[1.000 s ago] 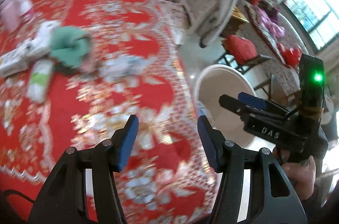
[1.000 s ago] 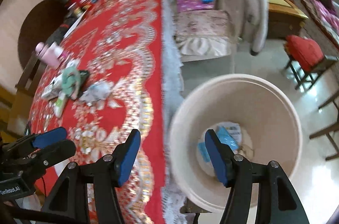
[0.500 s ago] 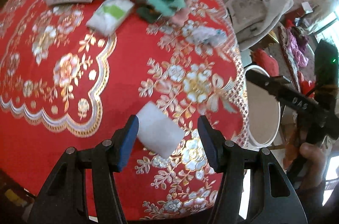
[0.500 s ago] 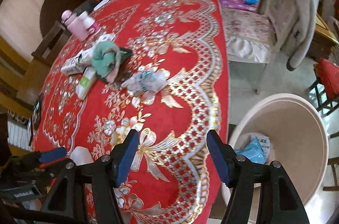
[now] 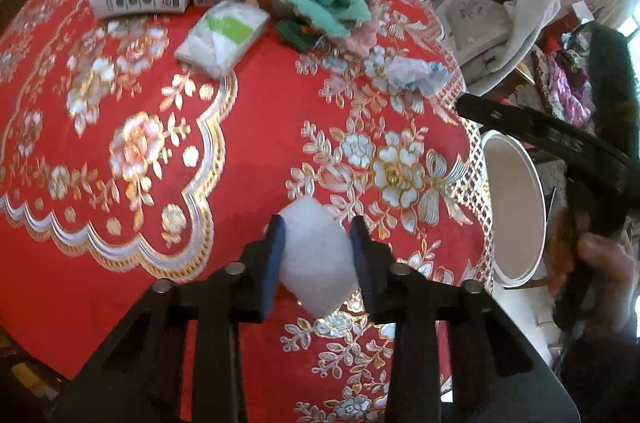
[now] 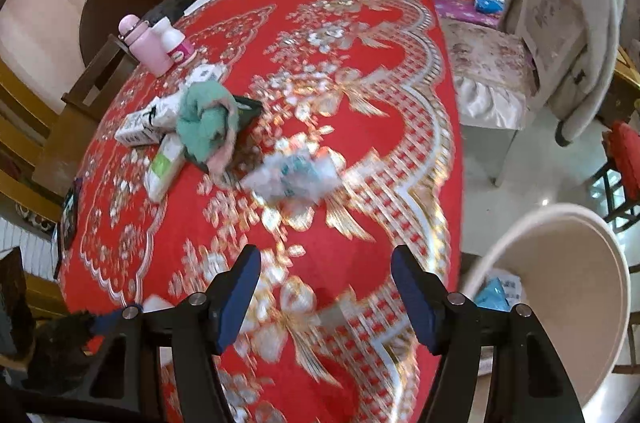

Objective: Collect trash
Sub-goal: 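Move the left gripper back to the table and grasp the white square pad, then grasp the crumpled white wrapper with the right gripper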

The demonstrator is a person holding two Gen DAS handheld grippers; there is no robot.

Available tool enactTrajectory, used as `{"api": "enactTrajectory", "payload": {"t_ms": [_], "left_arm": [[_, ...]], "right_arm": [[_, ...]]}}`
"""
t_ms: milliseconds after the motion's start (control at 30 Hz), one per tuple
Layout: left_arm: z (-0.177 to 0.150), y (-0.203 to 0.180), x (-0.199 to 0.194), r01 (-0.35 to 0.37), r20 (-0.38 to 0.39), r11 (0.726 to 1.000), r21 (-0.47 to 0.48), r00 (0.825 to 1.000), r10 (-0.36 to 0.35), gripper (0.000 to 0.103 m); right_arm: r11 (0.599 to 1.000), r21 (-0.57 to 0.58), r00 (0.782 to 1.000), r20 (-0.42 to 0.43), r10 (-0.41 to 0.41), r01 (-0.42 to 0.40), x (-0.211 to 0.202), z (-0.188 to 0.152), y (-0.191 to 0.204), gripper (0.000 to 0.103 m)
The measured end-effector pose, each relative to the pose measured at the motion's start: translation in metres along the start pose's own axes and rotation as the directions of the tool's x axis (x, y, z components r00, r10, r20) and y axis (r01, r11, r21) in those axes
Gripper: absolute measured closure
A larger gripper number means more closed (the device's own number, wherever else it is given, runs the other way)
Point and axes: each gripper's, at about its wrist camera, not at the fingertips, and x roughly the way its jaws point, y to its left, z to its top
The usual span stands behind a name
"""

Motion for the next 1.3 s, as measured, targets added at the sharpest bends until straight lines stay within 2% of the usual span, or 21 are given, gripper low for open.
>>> {"api": "enactTrajectory", "payload": {"t_ms": [100, 200, 267, 300, 333, 433, 600, 633, 700, 767, 900, 1000, 1067, 1100, 1133, 1167, 1200, 1300], "left_arm": [[0.010, -0.002, -0.011, 0.005, 0.030, 0.999, 0.032, 1.000, -0.005, 0.092], [0.018, 0.002, -0.013, 0.022, 0.020, 0.999, 0.032, 1.000, -0.023, 0.092], [0.020, 0.007, -0.014, 0.031, 0.014, 0.999, 0.031, 0.999, -0.031, 0.092], [0.021, 0.009, -0.015, 0.029, 0.013, 0.999, 0.035, 0.999, -0.029, 0.092], [0.022, 0.012, -0.015, 0.030, 0.011, 0.999, 0.038, 0.999, -0.030, 0.092], [0.021, 0.020, -0.016, 0.044, -0.004, 0.998, 0.034, 0.999, -0.044, 0.092], [0.023, 0.037, -0.022, 0.119, -0.042, 0.993, 0.007, 0.992, -0.119, 0.090], [0.022, 0.038, -0.023, 0.129, -0.052, 0.991, 0.017, 0.990, -0.128, 0.088], [0.020, 0.037, -0.025, 0.134, -0.059, 0.990, 0.044, 0.990, -0.131, 0.064], [0.015, 0.034, -0.024, 0.143, -0.073, 0.987, 0.073, 0.988, -0.138, 0.052], [0.005, 0.024, -0.012, 0.100, -0.114, 0.982, 0.161, 0.990, -0.082, 0.052], [0.001, 0.020, -0.004, 0.066, -0.112, 0.979, 0.194, 0.993, -0.044, 0.052], [0.002, 0.021, 0.002, 0.058, -0.117, 0.980, 0.190, 0.992, -0.036, 0.053], [0.002, 0.021, 0.005, 0.059, -0.120, 0.980, 0.190, 0.992, -0.036, 0.055], [0.002, 0.021, 0.007, 0.059, -0.126, 0.979, 0.196, 0.991, -0.035, 0.059], [0.001, 0.023, 0.010, 0.055, -0.133, 0.978, 0.203, 0.991, -0.028, 0.071], [0.000, 0.024, 0.014, 0.043, -0.150, 0.976, 0.212, 0.989, -0.011, 0.078], [-0.002, 0.028, 0.015, 0.060, -0.154, 0.976, 0.210, 0.988, -0.027, 0.081]], "right_arm": [[1.000, -0.024, 1.000, 0.023, -0.017, 0.017, 0.012, 0.016, 0.011, 0.038], [1.000, -0.020, 1.000, 0.025, -0.016, 0.016, 0.027, 0.028, 0.017, 0.038], [1.000, -0.020, 1.000, 0.018, -0.012, 0.013, 0.036, 0.034, 0.020, 0.044], [1.000, -0.024, 1.000, 0.017, -0.015, 0.015, 0.040, 0.035, 0.022, 0.057], [0.999, -0.025, 0.999, 0.021, -0.034, 0.034, 0.044, 0.036, 0.023, 0.061], [0.999, -0.001, 0.999, 0.031, -0.036, 0.036, 0.045, 0.033, 0.019, 0.071], [1.000, 0.021, 0.998, 0.058, -0.016, 0.015, 0.025, 0.025, 0.017, 0.079], [1.000, 0.024, 0.998, 0.062, -0.012, 0.010, 0.021, 0.023, 0.017, 0.079], [0.999, 0.036, 0.998, 0.067, 0.004, -0.006, 0.014, 0.018, 0.017, 0.079], [0.999, 0.038, 0.998, 0.064, 0.010, -0.012, 0.012, 0.013, 0.018, 0.079], [0.999, 0.043, 0.998, 0.058, 0.010, -0.013, 0.010, 0.004, 0.017, 0.079], [0.998, 0.060, 0.998, 0.054, 0.022, -0.025, 0.012, 0.003, 0.013, 0.079], [0.997, 0.076, 0.999, 0.041, -0.008, 0.005, 0.016, 0.006, 0.012, 0.065], [0.997, 0.075, 0.999, 0.050, -0.017, 0.013, 0.017, 0.009, 0.012, 0.051], [0.998, 0.067, 0.997, 0.067, -0.025, 0.020, 0.018, 0.012, 0.014, 0.046], [0.998, 0.063, 0.997, 0.074, -0.033, 0.029, 0.018, 0.014, 0.015, 0.045], [0.998, 0.056, 0.996, 0.080, -0.047, 0.042, 0.021, 0.019, 0.017, 0.045], [0.998, 0.023, 0.996, 0.070, -0.061, 0.059, 0.035, 0.031, 0.022, 0.045]]}}
